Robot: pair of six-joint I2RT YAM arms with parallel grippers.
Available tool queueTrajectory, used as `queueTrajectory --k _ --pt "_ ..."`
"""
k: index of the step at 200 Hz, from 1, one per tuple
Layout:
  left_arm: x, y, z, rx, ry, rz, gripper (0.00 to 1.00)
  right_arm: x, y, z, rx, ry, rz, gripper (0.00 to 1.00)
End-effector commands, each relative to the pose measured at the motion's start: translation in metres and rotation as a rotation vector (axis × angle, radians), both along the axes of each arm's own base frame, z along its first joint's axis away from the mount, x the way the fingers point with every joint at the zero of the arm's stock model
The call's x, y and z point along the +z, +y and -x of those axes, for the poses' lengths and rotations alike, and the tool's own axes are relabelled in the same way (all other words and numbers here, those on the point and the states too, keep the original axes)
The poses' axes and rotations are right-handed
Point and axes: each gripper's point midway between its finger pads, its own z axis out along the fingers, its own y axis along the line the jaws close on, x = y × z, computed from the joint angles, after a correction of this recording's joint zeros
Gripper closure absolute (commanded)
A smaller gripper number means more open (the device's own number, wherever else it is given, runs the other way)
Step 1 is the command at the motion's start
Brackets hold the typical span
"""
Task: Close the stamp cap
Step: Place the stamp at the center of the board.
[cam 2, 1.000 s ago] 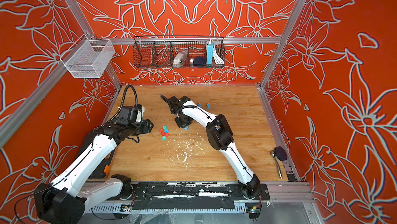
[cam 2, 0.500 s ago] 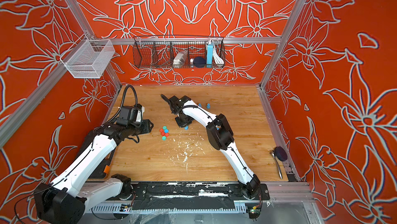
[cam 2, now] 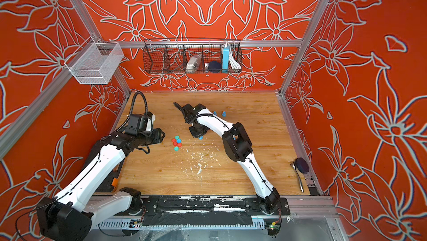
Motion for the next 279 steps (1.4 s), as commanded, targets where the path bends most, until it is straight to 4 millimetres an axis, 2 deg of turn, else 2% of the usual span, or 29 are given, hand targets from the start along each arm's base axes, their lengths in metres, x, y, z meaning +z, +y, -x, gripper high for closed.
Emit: queueTrajectory --k 1,36,54,134,172,176,197,234,261,279 --pt "-0.001 0.001 0.0 0.001 0.003 0.002 0.57 -0.025 -0.02 0.008 -0.023 0.045 0.088 0.97" --pt "-0.001 0.002 0.0 0.002 0.003 0.002 0.56 -0.032 -0.024 0.005 -0.027 0.046 0.099 0.97" --pt "-0.002 0.002 0.0 0.0 0.004 0.0 0.56 -0.032 -0.034 -0.001 -0.038 0.041 0.11 0.97" --pt "-0.003 0.001 0.0 0.001 0.01 0.005 0.57 -0.03 -0.116 -0.048 -0.194 0.026 0.116 0.98" --pt "-0.003 0.002 -0.001 0.003 0.01 0.004 0.57 -0.036 -0.157 -0.064 -0.279 0.043 0.117 0.99" --pt "-0.003 0.002 -0.002 0.003 0.009 0.004 0.57 -0.037 -0.158 -0.071 -0.289 0.022 0.101 0.99" --pt "-0.003 0.002 -0.002 0.004 0.008 0.004 0.57 -0.043 -0.176 -0.079 -0.332 0.029 0.099 0.99" --pt "-0.002 0.003 -0.002 0.006 0.005 0.006 0.57 -0.046 -0.195 -0.097 -0.387 0.023 0.081 0.99" --pt "-0.003 0.003 -0.002 0.006 0.008 0.007 0.57 -0.046 -0.198 -0.115 -0.394 0.01 0.075 1.0" --pt "-0.002 0.005 -0.002 0.01 0.006 0.005 0.57 -0.047 -0.2 -0.119 -0.391 0.027 0.088 1.0"
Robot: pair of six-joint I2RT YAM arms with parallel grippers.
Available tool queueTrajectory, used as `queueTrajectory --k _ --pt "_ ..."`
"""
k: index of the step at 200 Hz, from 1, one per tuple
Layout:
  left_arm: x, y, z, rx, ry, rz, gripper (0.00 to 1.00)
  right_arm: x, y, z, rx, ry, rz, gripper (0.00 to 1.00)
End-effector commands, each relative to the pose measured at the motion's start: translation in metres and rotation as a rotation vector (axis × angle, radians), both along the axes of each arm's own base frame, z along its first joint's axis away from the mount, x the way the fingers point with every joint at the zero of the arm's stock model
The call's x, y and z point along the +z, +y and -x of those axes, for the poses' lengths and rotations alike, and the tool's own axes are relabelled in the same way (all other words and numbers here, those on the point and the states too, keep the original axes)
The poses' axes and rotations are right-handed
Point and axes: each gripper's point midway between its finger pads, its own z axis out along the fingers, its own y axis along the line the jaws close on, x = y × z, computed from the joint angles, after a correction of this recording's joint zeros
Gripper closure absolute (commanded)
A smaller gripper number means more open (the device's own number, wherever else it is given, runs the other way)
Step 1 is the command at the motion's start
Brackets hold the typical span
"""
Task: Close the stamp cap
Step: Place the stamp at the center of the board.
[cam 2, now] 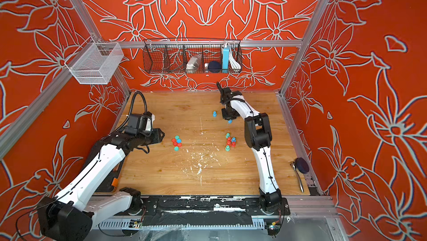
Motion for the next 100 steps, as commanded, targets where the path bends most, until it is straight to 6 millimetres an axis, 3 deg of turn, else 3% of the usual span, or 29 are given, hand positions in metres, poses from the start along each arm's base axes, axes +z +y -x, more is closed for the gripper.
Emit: queueTrajectory --k 1,50,100 --pt "-0.001 0.002 -0.001 0.001 0.001 0.001 0.57 -0.049 -0.016 0.011 0.003 0.138 0.078 1.0" --pt "-0.002 0.003 -0.002 0.006 0.005 0.001 0.57 -0.05 -0.016 -0.014 0.003 0.129 0.078 0.99" --pt "-0.002 0.005 -0.003 0.011 0.006 0.004 0.57 -0.046 -0.016 -0.022 -0.004 0.113 0.066 0.99"
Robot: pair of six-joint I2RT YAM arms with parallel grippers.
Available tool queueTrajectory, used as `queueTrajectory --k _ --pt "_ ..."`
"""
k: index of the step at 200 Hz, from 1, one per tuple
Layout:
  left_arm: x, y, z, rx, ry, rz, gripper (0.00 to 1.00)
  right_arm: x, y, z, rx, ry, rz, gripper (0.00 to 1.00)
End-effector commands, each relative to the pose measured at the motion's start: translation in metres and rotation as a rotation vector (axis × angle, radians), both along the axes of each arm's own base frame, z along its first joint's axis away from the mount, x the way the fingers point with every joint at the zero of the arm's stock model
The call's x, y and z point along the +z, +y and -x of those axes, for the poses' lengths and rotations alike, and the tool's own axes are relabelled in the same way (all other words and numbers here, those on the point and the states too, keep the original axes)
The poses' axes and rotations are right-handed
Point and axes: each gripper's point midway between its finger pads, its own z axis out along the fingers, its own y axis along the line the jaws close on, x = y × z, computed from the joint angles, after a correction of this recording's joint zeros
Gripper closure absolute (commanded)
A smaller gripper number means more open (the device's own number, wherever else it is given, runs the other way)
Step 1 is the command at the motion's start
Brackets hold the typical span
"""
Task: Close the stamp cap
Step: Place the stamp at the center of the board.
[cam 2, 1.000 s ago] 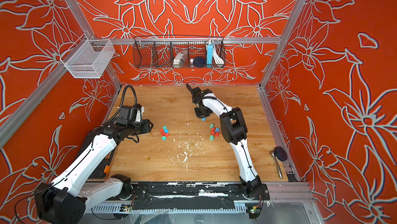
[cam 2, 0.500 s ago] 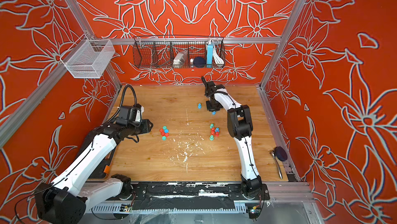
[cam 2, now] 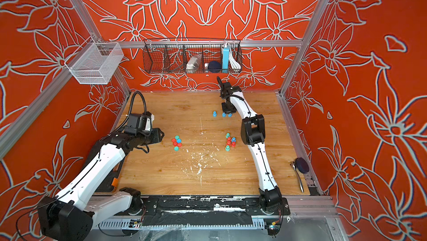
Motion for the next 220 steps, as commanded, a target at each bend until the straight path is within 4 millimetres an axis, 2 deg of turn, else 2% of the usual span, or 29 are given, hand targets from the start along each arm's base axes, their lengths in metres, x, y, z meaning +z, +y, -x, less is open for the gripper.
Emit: queueTrajectory --k 1,60,117,173,220 --pt "-0.001 0.001 -0.002 -0.001 0.0 0.003 0.57 -0.046 -0.015 0.023 -0.006 0.151 0.055 0.99" --pt "-0.001 0.001 -0.001 0.001 0.001 0.005 0.57 -0.022 -0.014 0.018 -0.003 0.104 0.041 0.86" --pt "-0.002 0.002 -0.001 0.004 0.002 0.003 0.56 0.007 -0.012 0.014 0.009 0.05 0.023 0.61" --pt "-0.002 0.003 -0.002 0.009 -0.002 -0.002 0.56 0.043 -0.01 0.021 0.013 0.015 -0.001 0.59" --pt "-0.007 0.003 -0.003 0.008 0.017 -0.002 0.56 0.09 -0.015 0.052 0.013 -0.056 -0.022 0.58"
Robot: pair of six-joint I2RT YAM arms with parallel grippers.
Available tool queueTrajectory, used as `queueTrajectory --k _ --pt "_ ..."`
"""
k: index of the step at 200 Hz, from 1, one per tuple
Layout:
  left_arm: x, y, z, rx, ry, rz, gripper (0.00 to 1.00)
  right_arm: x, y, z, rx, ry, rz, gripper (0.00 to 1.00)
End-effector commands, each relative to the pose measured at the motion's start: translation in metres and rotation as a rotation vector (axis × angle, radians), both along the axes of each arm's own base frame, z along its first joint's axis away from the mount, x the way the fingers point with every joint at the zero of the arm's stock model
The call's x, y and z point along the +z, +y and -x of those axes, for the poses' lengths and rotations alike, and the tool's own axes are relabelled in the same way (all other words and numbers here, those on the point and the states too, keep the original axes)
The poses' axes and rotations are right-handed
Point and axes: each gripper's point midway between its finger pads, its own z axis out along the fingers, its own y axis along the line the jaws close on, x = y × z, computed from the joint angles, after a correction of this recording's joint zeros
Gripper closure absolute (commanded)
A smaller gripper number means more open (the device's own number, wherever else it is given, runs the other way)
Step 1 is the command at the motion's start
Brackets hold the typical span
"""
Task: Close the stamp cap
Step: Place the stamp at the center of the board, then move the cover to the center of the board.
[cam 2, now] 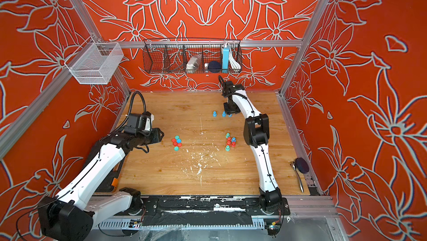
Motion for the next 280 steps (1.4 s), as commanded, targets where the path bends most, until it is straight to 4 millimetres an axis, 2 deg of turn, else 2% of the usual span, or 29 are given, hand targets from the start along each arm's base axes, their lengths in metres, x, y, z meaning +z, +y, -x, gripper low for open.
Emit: queueTrajectory --k 1,31,35,62,107,148,194,218,280 --pt "-0.006 0.002 -0.002 0.005 0.013 -0.005 0.56 0.049 -0.001 0.016 0.002 -0.085 -0.036 0.58" --pt "-0.011 0.0 -0.003 0.001 0.029 -0.001 0.56 0.071 -0.009 0.058 -0.002 -0.127 -0.062 0.58" --pt "-0.011 0.0 -0.003 -0.001 0.031 0.0 0.56 0.077 -0.008 0.059 -0.001 -0.162 -0.077 0.58" --pt "-0.016 -0.002 -0.003 -0.009 0.056 0.003 0.56 0.085 -0.022 0.106 -0.005 -0.207 -0.095 0.58" --pt "-0.022 -0.009 -0.007 -0.018 0.082 0.016 0.55 0.08 -0.041 0.179 -0.013 -0.236 -0.148 0.57" --pt "-0.026 -0.022 -0.014 -0.021 0.103 0.028 0.55 0.07 -0.055 0.222 -0.018 -0.237 -0.154 0.57" --pt "-0.032 -0.043 -0.029 -0.037 0.12 0.011 0.54 0.056 -0.067 0.254 -0.032 -0.246 -0.156 0.58" --pt "-0.041 -0.054 -0.042 -0.037 0.147 0.038 0.54 0.065 -0.072 0.254 -0.049 -0.303 -0.147 0.56" --pt "-0.077 -0.064 -0.065 -0.017 0.237 0.043 0.55 0.06 -0.068 0.256 -0.044 -0.286 -0.163 0.56"
